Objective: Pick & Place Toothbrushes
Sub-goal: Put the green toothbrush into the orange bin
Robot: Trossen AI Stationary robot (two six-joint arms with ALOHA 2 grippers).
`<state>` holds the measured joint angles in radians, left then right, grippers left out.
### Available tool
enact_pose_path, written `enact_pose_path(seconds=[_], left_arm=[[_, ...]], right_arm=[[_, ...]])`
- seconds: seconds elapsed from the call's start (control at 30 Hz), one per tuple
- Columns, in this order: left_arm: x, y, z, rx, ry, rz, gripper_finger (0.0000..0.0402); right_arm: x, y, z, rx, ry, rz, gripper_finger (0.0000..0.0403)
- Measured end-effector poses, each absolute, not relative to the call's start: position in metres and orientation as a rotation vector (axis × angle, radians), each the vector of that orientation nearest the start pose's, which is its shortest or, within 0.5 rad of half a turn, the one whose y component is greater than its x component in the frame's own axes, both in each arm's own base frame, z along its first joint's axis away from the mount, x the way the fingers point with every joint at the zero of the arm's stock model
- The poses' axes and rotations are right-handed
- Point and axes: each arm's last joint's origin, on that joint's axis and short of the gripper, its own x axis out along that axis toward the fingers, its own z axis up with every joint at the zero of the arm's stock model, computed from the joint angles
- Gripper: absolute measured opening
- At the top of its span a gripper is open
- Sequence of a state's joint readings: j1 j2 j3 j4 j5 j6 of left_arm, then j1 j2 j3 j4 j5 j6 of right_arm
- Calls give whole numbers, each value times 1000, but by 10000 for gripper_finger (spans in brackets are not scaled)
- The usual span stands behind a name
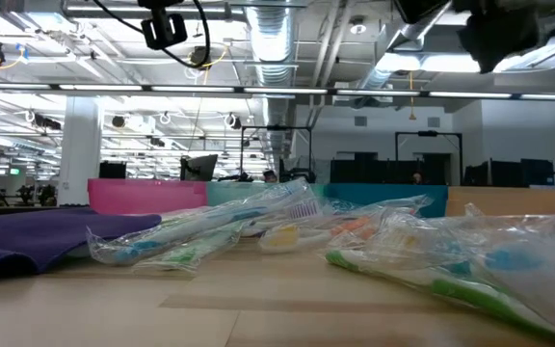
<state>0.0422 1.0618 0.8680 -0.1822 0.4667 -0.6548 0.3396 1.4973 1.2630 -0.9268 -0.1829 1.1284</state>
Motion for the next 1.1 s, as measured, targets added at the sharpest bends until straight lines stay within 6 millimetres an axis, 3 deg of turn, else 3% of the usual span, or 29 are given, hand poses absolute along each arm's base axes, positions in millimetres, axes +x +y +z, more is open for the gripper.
enact_pose_path(seconds=[0.3, 0.53, 0.63, 0.73, 0.83, 0.97, 1.1], left_arm=[[231, -3, 312, -731, 485, -283, 67], [231, -3, 312, -731, 485, -284, 67], [231, -4, 312, -730, 484, -286, 67], [231, -4, 312, -731, 484, -290, 67], [231, -7, 312, -730, 487, -300, 67], [231, -11, 313, -724, 490, -309, 67], [231, -14, 313, -714, 479, -283, 67]], right_arm=[[273, 142, 254, 757, 1396, -197, 296], [280, 164, 215, 619, 1520, -188, 296], [285, 174, 201, 656, 1592, -122, 295], [288, 185, 197, 661, 1527, -113, 295], [290, 192, 200, 714, 1386, -244, 295], [287, 193, 199, 798, 1326, -407, 295], [287, 197, 199, 812, 1275, -423, 295]])
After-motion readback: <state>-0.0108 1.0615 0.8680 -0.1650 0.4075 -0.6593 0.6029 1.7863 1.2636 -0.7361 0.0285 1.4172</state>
